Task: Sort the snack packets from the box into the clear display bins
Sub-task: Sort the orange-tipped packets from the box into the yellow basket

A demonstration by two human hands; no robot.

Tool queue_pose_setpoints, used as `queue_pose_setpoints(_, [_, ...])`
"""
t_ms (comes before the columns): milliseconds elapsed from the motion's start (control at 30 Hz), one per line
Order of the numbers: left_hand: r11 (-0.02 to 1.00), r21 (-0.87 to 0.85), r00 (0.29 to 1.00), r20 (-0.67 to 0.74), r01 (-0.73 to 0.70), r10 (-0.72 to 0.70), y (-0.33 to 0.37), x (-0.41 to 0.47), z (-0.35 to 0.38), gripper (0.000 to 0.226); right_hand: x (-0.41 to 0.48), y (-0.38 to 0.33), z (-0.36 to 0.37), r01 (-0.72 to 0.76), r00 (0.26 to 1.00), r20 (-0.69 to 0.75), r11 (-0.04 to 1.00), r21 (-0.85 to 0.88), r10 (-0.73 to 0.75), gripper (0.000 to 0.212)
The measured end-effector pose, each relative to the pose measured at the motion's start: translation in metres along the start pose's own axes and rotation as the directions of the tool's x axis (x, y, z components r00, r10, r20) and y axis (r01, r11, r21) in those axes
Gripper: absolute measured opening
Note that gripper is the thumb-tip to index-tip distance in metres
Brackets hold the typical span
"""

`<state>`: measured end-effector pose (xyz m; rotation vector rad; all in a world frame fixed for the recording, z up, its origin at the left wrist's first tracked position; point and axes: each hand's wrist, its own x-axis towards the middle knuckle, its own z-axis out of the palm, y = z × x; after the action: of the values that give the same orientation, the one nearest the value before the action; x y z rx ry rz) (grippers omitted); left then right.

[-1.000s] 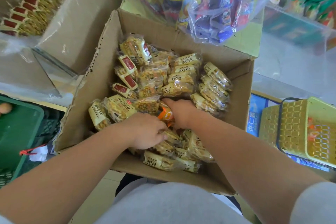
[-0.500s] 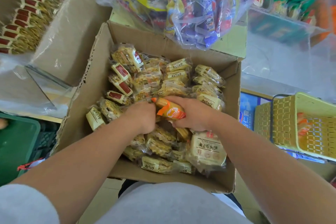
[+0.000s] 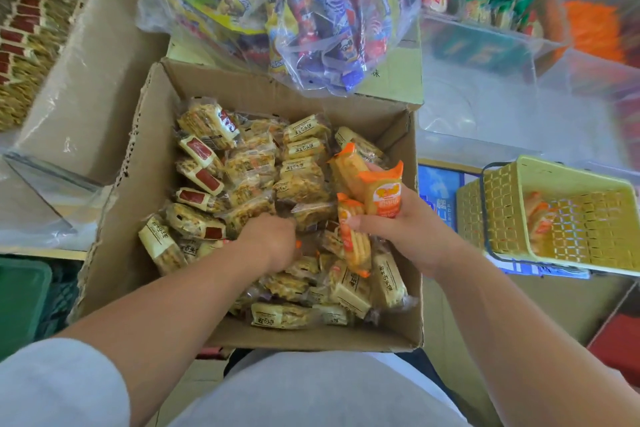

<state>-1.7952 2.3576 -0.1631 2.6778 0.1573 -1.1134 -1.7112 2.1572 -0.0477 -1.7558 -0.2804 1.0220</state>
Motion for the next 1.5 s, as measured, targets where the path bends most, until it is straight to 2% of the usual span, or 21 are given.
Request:
queue_pose_setpoints(67, [0.996,-0.056,0.998,-0.005,-0.066,0.066,0.006,0.002,-0.001,0.027,-0.005,-0.003,-0.001,0.012,0.999,-0.035,1.000,0.003,-0.012,0.063])
queue_pose_setpoints(100, [0.991,-0.082,0.994,-0.009,-0.110,0.110,0.009,0.002,-0.004,0.024,-0.008,-0.005,-0.002,0.023,0.998,-0.051,1.000,-0.012,-0.024,0.067])
queue_pose_setpoints(167, [0.971,-0.148,0.982,-0.011,-0.188,0.189,0.016,0.002,-0.009,0.023,-0.014,-0.006,-0.006,0.047,0.996,-0.073,0.997,-0.066,-0.052,0.078])
queue_pose_setpoints(233, [0.964,-0.164,0.977,0.017,-0.209,0.214,0.024,0.005,-0.013,0.026,-0.017,-0.005,-0.013,0.063,0.993,-0.099,0.996,-0.069,-0.069,0.082])
queue_pose_setpoints(367, [0.991,-0.081,0.989,0.093,-0.108,0.116,0.040,0.018,-0.003,0.024,-0.022,0.003,-0.021,0.068,0.988,-0.142,0.997,0.036,-0.062,0.076])
queue_pose_setpoints(467, [1.000,0.008,0.996,0.090,-0.029,0.028,0.049,0.024,0.006,0.034,-0.023,0.008,-0.021,0.058,0.978,-0.206,0.993,0.099,-0.037,0.054])
queue_pose_setpoints(533, [1.000,-0.014,0.996,0.089,0.017,-0.016,0.050,0.028,0.011,0.036,-0.021,0.010,-0.021,0.051,0.964,-0.266,0.991,0.123,-0.016,0.040])
queue_pose_setpoints(733, [0.988,-0.119,0.994,0.072,0.096,-0.088,0.055,0.032,0.016,0.019,-0.017,0.014,-0.018,0.074,0.953,-0.302,0.986,0.150,-0.025,0.041])
queue_pose_setpoints(800, [0.978,-0.192,0.996,0.061,0.077,-0.066,0.053,0.032,0.014,0.008,-0.015,0.013,-0.018,0.079,0.950,-0.313,0.984,0.163,-0.024,0.040])
queue_pose_setpoints(933, [0.952,-0.305,0.998,0.041,-0.039,0.054,0.043,0.027,0.006,0.017,-0.015,0.012,-0.017,0.093,0.947,-0.319,0.980,0.177,-0.033,0.040])
queue_pose_setpoints(1067, [0.875,-0.466,0.991,-0.058,-0.130,0.117,0.032,0.012,-0.004,0.019,-0.017,0.010,-0.016,0.085,0.949,-0.313,0.981,0.177,-0.025,0.042])
queue_pose_setpoints(1300, [0.769,-0.619,0.965,-0.261,-0.161,-0.008,0.011,-0.041,-0.028,0.025,-0.019,0.007,-0.019,0.073,0.955,-0.297,0.972,0.224,-0.003,0.045])
queue_pose_setpoints(1433, [0.675,-0.718,0.908,-0.382,-0.173,-0.174,0.002,-0.076,-0.036,0.029,-0.019,0.008,-0.021,0.082,0.959,-0.284,0.963,0.258,-0.006,0.042])
queue_pose_setpoints(1500, [0.596,-0.781,0.870,-0.413,-0.185,-0.271,-0.001,-0.091,-0.039,0.036,-0.020,0.009,-0.024,0.087,0.964,-0.266,0.951,0.298,-0.005,0.040])
